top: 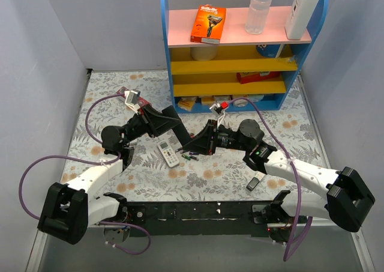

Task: Load the batteries into the remote control
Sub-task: Adjust the remote control.

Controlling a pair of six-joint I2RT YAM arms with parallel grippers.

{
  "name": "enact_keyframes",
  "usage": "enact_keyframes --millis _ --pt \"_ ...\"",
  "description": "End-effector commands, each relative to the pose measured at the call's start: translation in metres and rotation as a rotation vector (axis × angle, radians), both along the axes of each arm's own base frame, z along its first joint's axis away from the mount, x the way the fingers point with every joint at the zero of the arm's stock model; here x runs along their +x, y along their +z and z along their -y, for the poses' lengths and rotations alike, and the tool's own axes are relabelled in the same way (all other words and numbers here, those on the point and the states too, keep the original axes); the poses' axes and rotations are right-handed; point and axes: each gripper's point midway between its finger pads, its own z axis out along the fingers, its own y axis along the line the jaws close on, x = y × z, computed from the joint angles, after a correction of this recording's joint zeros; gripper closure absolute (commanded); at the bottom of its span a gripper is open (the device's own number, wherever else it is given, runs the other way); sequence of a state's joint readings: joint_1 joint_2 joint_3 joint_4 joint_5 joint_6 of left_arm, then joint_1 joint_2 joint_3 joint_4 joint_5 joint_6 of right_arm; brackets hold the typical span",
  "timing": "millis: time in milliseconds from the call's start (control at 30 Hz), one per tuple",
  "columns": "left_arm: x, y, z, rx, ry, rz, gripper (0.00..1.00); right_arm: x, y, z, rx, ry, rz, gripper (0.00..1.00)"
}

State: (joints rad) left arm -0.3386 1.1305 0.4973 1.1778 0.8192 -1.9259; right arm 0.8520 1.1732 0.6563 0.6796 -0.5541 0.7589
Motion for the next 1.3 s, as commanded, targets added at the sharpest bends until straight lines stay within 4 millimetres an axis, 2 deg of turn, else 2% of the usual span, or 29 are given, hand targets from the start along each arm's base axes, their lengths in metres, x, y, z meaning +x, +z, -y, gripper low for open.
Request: enact_keyframes --millis 0,33,67,100,133,200,233,267,300,333,367,400,433,467,500,567,600,667,700,733,867,900,933,1000,1033,1133,1267 --pt "0.007 0.000 -0.004 0.010 0.081 -0.031 1.00 0.004 0.002 0.004 -0.013 -0.034 0.041 0.76" --pt "0.008 -0.001 -0.005 0.024 0.103 -0.020 1.00 0.006 0.008 0.006 -0.016 -0.055 0.054 0.62" --pt "0.011 -0.004 -0.005 0.040 0.119 -0.030 1.00 0.010 0.007 0.007 -0.034 -0.073 0.087 0.54" --pt "0.018 -0.011 -0.005 0.061 0.147 -0.076 1.00 0.012 -0.004 0.009 -0.093 -0.087 0.066 0.47" --pt "0.020 -0.012 -0.006 0.081 0.174 -0.062 1.00 0.017 0.004 0.011 -0.100 -0.123 0.086 0.36" --pt "0.031 -0.022 -0.005 0.127 0.228 -0.129 1.00 0.024 -0.010 0.018 -0.194 -0.165 0.098 0.29" --pt "0.036 -0.025 -0.006 0.144 0.258 -0.143 1.00 0.033 -0.002 0.021 -0.210 -0.214 0.118 0.24" --pt "0.036 -0.027 -0.004 0.167 0.282 -0.139 1.00 0.037 -0.004 0.024 -0.243 -0.235 0.150 0.22" --pt "0.047 -0.038 -0.008 0.201 0.346 -0.199 1.00 0.040 -0.004 0.027 -0.261 -0.249 0.170 0.20" --pt "0.051 -0.035 -0.010 0.212 0.379 -0.210 1.00 0.043 -0.009 0.032 -0.311 -0.277 0.171 0.17" --pt "0.052 -0.037 -0.011 0.227 0.400 -0.223 1.00 0.048 0.000 0.034 -0.325 -0.300 0.226 0.16" --pt "0.056 -0.045 -0.013 0.254 0.425 -0.266 1.00 0.050 0.003 0.036 -0.344 -0.314 0.251 0.14" --pt "0.061 -0.044 -0.017 0.254 0.464 -0.280 1.00 0.051 -0.004 0.040 -0.399 -0.327 0.257 0.13" --pt "0.063 -0.044 -0.019 0.258 0.483 -0.293 1.00 0.055 0.009 0.041 -0.407 -0.345 0.290 0.13" --pt "0.063 -0.050 -0.021 0.276 0.497 -0.323 1.00 0.056 0.011 0.040 -0.422 -0.353 0.294 0.13" --pt "0.068 -0.053 -0.025 0.293 0.531 -0.358 1.00 0.055 0.007 0.036 -0.468 -0.326 0.317 0.09" --pt "0.068 -0.054 -0.026 0.298 0.538 -0.368 1.00 0.058 0.014 0.034 -0.467 -0.338 0.326 0.08" --pt "0.071 -0.054 -0.028 0.302 0.559 -0.383 1.00 0.061 0.006 0.028 -0.528 -0.345 0.331 0.07" --pt "0.071 -0.056 -0.029 0.309 0.564 -0.395 1.00 0.063 0.017 0.024 -0.525 -0.354 0.343 0.07" --pt "0.072 -0.057 -0.030 0.310 0.569 -0.404 1.00 0.064 0.009 0.017 -0.556 -0.341 0.342 0.06" --pt "0.073 -0.058 -0.031 0.317 0.576 -0.416 1.00 0.064 0.010 -0.002 -0.588 -0.305 0.364 0.06" --pt "0.073 -0.058 -0.030 0.318 0.575 -0.417 1.00 0.067 0.002 -0.007 -0.613 -0.296 0.357 0.06" --pt "0.072 -0.058 -0.030 0.318 0.573 -0.416 1.00 0.067 0.007 -0.011 -0.609 -0.292 0.363 0.06" --pt "0.072 -0.057 -0.031 0.318 0.576 -0.417 1.00 0.072 -0.003 -0.017 -0.642 -0.279 0.359 0.05" --pt "0.072 -0.057 -0.031 0.319 0.578 -0.418 1.00 0.072 0.000 -0.020 -0.644 -0.270 0.362 0.05" --pt "0.072 -0.057 -0.032 0.321 0.578 -0.417 1.00 0.073 -0.008 -0.029 -0.662 -0.243 0.351 0.06" --pt "0.070 -0.056 -0.031 0.320 0.572 -0.416 1.00 0.076 -0.013 -0.034 -0.675 -0.234 0.353 0.12"
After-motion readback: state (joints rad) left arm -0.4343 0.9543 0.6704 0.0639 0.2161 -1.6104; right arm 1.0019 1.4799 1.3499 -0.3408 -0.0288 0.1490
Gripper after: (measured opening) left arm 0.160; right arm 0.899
